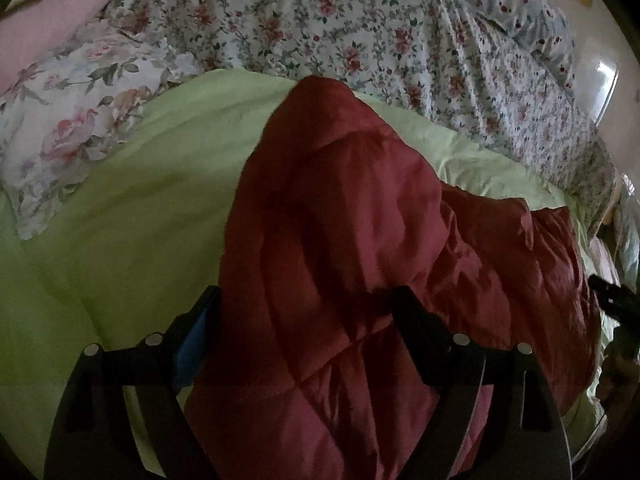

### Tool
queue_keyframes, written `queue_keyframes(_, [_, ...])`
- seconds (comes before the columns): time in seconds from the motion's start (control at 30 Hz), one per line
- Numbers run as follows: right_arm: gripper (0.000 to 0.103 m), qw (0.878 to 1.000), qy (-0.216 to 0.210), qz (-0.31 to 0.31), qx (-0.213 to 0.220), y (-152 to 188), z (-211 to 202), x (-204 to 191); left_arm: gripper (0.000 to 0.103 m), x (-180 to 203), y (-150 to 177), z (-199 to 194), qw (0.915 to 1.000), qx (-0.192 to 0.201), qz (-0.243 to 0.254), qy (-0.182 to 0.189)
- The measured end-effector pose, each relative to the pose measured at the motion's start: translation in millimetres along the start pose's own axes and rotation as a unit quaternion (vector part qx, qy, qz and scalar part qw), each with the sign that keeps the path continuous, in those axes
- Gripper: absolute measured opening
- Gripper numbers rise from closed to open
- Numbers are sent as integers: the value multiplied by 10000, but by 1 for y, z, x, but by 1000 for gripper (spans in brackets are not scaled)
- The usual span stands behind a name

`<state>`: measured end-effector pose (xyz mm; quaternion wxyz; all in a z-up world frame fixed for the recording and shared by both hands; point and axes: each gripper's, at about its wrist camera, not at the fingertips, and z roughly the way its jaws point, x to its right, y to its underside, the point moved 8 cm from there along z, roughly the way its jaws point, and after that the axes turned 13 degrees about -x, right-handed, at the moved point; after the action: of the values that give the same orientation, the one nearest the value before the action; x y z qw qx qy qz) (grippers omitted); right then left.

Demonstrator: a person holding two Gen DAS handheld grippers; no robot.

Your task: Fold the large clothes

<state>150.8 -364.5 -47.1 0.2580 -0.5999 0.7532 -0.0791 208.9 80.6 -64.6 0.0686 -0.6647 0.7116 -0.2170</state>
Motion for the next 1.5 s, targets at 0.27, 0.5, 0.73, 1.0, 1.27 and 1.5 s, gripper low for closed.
queue_keyframes(0.27, [81,9977,410,-508,-208,-16,32,-31,70,16,-4,19,9993,-189,325,-81])
queue_keyframes(0.5, [22,9964,581,-611,-24,-18,26,-38,21,16,-14,7,9989,-24,327,325])
queue_keyframes(0.73, [17,9979,391,-469,194,-36,16,-37,19,13,-37,11,9978,93,36,655])
queue_keyframes(1.0, [16,9990,413,-170,4,-44,42,-20,19,7,-45,39,9962,-132,-217,838])
queue_keyframes(1.27, [16,9994,336,51,-101,-45,55,-9,19,4,-49,54,9957,-218,-277,862])
queue_keyframes(1.5, [17,9994,257,177,-174,-47,60,-4,24,0,-46,55,9941,-255,-409,975])
